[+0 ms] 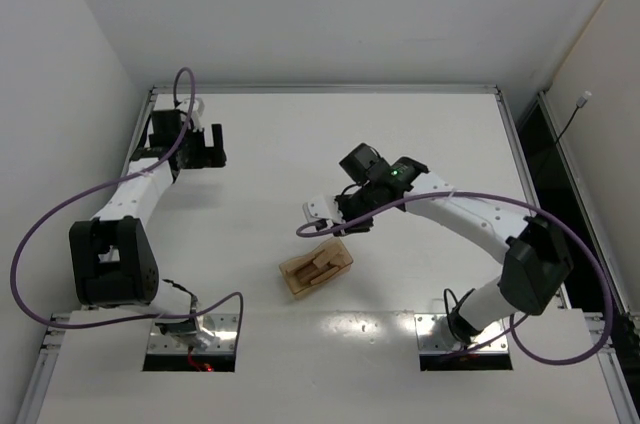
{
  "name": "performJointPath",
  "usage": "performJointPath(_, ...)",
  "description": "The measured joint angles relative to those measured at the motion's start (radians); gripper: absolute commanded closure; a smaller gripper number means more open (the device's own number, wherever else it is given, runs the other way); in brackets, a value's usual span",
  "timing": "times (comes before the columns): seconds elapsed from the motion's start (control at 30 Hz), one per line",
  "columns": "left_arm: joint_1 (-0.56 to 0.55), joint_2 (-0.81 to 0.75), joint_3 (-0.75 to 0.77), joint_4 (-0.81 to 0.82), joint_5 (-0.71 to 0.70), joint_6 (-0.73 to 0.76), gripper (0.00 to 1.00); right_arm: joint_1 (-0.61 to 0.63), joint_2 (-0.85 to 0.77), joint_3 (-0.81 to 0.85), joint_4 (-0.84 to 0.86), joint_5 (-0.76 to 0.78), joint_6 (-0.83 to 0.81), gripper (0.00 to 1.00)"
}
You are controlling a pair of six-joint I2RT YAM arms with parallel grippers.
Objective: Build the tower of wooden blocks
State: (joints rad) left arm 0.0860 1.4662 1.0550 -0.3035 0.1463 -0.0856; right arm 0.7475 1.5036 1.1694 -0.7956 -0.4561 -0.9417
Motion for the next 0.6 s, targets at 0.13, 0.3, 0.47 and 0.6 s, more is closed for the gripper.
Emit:
performJointPath(0.13,0.000,0.006,0.000,-0.003,0.000,0.000,0.01,0.029,0.060,0.006,0.000,0.000,-0.052,0.77)
performJointPath(0.3,0.000,0.038,0.002,-0.005,0.000,0.000,0.01,0.060,0.131,0.041,-0.007,-0.004,-0.097,0.80)
performJointPath(0.47,0.000,0.055,0.002,-0.007,0.000,0.000,0.01,0.076,0.189,0.079,-0.008,-0.011,-0.123,0.80)
performJointPath(0.6,0.000,0.064,0.003,-0.007,-0.001,0.000,0.01,0.080,0.219,0.096,-0.022,-0.017,-0.142,0.81)
